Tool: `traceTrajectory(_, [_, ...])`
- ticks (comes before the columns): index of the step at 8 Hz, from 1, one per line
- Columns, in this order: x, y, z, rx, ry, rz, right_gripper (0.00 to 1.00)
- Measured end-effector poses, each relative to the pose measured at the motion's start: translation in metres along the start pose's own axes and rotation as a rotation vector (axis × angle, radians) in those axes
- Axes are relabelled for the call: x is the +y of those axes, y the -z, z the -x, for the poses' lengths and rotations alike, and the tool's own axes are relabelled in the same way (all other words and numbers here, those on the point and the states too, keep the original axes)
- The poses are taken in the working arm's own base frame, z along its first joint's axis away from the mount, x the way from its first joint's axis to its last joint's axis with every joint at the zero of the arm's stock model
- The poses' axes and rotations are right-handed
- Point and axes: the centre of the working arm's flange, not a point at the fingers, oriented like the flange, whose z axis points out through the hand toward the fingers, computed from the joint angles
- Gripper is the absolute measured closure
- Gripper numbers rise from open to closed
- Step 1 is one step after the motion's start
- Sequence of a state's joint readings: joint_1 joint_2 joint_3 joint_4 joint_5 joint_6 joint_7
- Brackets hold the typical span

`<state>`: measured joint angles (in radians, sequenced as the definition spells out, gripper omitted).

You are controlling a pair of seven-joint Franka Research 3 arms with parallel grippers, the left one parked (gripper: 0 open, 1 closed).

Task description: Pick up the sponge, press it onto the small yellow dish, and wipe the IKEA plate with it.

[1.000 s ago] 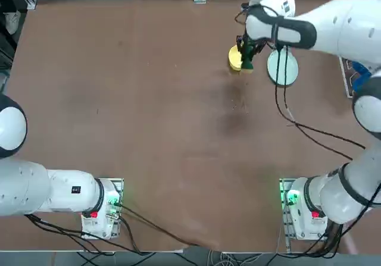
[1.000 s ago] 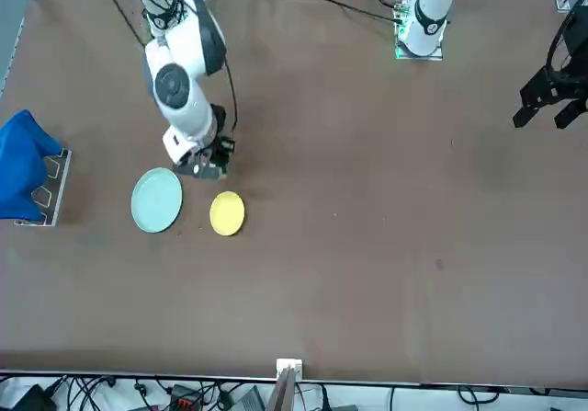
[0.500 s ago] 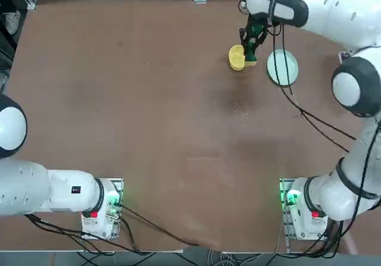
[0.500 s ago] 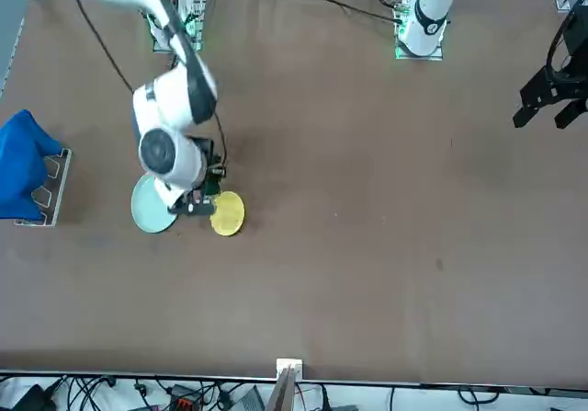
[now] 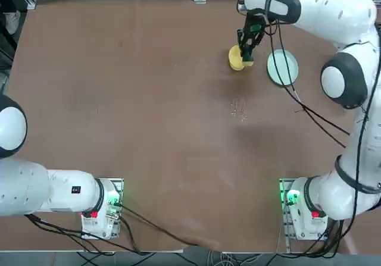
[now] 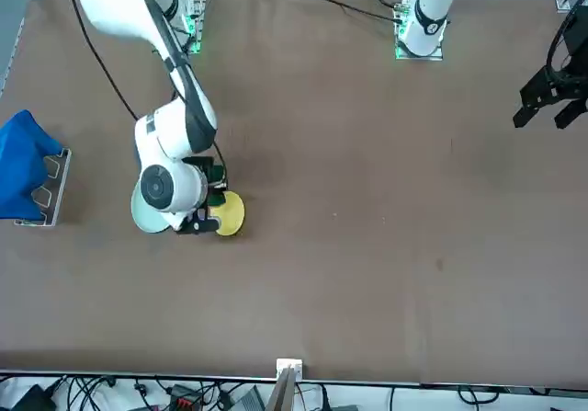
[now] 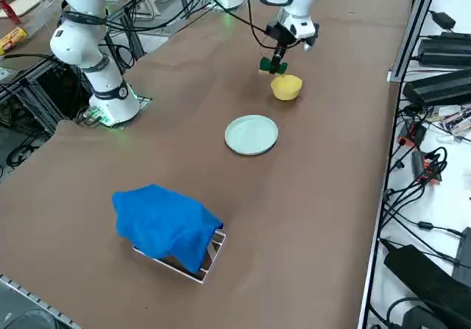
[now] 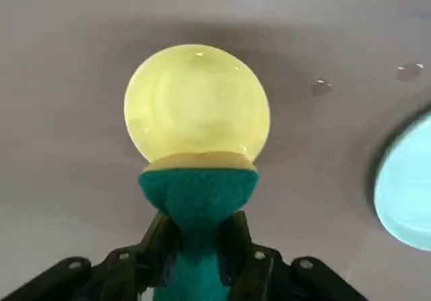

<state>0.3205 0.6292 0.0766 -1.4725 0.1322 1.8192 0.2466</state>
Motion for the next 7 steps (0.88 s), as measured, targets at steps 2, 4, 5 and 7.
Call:
traceTrajectory(2, [0.003,-0.02,-0.009,-0.03,0.037,-0.011,0.66])
traceTrajectory(4, [0.006,-0.031,-0.016,-0.041,0.057,-0.012,0.66])
traceTrajectory(5, [0.007,-0.031,-0.02,-0.036,0.062,-0.015,0.66])
traceTrajectory(7, [0.009,-0.03,-0.031,-0.022,0.07,-0.022,0.66])
